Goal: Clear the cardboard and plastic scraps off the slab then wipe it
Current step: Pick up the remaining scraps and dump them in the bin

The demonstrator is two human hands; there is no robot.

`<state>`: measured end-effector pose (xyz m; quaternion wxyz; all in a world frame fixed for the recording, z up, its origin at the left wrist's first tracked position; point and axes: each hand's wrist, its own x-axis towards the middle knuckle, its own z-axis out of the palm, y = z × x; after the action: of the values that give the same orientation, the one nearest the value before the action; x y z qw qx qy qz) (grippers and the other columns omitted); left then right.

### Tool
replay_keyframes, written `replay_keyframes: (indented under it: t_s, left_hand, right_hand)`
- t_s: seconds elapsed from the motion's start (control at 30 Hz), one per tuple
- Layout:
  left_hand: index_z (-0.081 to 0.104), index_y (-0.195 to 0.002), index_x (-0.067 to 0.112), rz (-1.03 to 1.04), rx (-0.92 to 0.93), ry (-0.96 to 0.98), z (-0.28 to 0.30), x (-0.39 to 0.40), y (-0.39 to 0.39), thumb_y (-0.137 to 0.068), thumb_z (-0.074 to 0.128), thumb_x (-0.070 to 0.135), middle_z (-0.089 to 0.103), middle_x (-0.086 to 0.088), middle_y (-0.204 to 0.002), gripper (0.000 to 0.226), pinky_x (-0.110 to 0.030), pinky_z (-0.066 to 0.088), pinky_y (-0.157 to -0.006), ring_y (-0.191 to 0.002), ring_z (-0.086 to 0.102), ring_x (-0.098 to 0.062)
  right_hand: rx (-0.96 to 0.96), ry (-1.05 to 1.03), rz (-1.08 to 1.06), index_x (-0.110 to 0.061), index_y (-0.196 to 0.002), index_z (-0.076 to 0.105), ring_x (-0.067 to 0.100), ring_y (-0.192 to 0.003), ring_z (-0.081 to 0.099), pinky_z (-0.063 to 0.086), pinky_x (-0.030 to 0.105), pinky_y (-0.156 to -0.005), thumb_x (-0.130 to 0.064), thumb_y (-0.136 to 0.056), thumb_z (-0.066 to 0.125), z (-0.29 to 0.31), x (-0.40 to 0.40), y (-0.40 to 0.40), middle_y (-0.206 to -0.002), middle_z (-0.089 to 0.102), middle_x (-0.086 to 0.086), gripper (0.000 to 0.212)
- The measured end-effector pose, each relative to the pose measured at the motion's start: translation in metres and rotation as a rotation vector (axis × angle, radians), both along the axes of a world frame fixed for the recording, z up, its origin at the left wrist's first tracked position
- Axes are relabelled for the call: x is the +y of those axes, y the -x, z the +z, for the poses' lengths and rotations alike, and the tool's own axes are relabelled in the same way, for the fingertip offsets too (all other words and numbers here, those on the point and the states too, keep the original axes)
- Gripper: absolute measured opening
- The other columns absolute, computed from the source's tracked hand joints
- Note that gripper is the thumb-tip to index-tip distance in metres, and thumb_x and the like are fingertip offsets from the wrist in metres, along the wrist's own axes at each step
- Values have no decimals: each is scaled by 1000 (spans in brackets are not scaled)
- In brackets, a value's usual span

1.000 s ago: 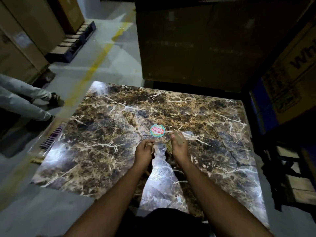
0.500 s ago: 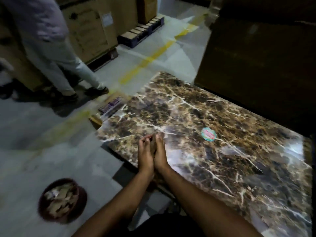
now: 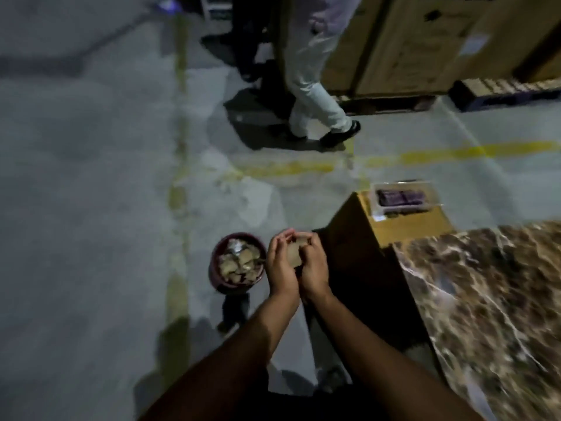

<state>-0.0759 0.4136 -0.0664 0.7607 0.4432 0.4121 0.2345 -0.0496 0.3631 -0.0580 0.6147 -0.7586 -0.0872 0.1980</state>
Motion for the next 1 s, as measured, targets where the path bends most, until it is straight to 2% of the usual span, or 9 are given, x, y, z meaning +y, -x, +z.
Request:
replay_keyframes:
  t_s: [0.13, 0.23, 0.33, 0.43, 0.53, 0.73, 0.83, 0.93, 1.0]
  left_hand:
    - [65, -110, 19, 39, 68, -29, -6, 58, 21, -106, 41, 15, 67, 12, -101, 25, -15, 49, -82, -89, 63, 6]
    - [66, -113, 14, 127, 89, -27, -28, 87, 24, -106, 42, 12, 69, 9, -105, 26, -9, 49, -82, -89, 63, 12]
    - [67, -114, 2, 304, 116, 71, -69, 105, 15, -105, 42, 6, 71, 4, -103, 27, -15, 51, -82, -90, 66, 5]
    - [65, -105, -5, 548, 126, 256, -118, 115, 3, -101, 44, -2, 71, -3, -96, 22, -21, 51, -79, -81, 69, -2]
    - [63, -104, -3, 642, 223, 308, -164, 125, -16, -101, 44, -3, 68, -3, -96, 19, -12, 50, -73, -76, 68, 5]
    - [59, -122, -15, 750, 290, 408, -281, 166, -62, -101, 45, -4, 63, -20, -122, 27, -11, 53, -76, -105, 60, -23]
    - [66, -116, -2, 756, 337, 410, -330, 182, -78, -100, 52, 2, 64, -15, -123, 22, -20, 54, -83, -105, 64, -26]
    - [68, -112, 19, 704, 412, 429, -382, 194, -80, -99, 56, 9, 64, -7, -123, 20, -26, 53, -79, -110, 60, -26]
    - [67, -114, 30, 670, 450, 459, -419, 202, -78, -100, 54, 15, 61, -8, -133, 24, -36, 52, -87, -115, 58, -28]
  right_hand:
    - [-30, -16, 174, 10, -97, 59, 4, -89, 65, 50, 19, -81, 2, -88, 38, -14, 67, 8, -93, 66, 7, 25]
    - [45, 20, 252, 7, -100, 60, 13, -96, 65, 52, 27, -86, 2, -90, 39, -43, 93, 3, -99, 67, 13, 24]
    - [118, 73, 347, 11, -103, 59, 5, -96, 65, 49, 16, -86, 14, -94, 36, -81, 117, -5, -104, 67, 11, 25]
    - [230, 75, 373, 5, -102, 61, 15, -98, 66, 51, 21, -87, 11, -94, 38, -132, 135, -15, -106, 67, 19, 24]
    - [310, 118, 399, 6, -102, 61, 23, -101, 65, 51, 26, -90, 9, -95, 40, -189, 153, -30, -106, 67, 19, 22]
    - [507, 118, 369, 13, -110, 55, 11, -86, 66, 53, 19, -76, 7, -100, 36, -293, 197, -79, -102, 64, 20, 22]
    - [567, 170, 376, -2, -109, 60, 24, -93, 68, 57, 28, -80, 2, -102, 37, -354, 213, -94, -102, 67, 14, 24]
    - [555, 232, 439, -12, -117, 62, 18, -105, 69, 56, 32, -92, -5, -104, 43, -406, 224, -104, -114, 68, 9, 23]
    - [575, 287, 480, -16, -125, 57, 24, -114, 65, 53, 41, -100, -6, -104, 46, -440, 236, -110, -124, 65, 11, 26]
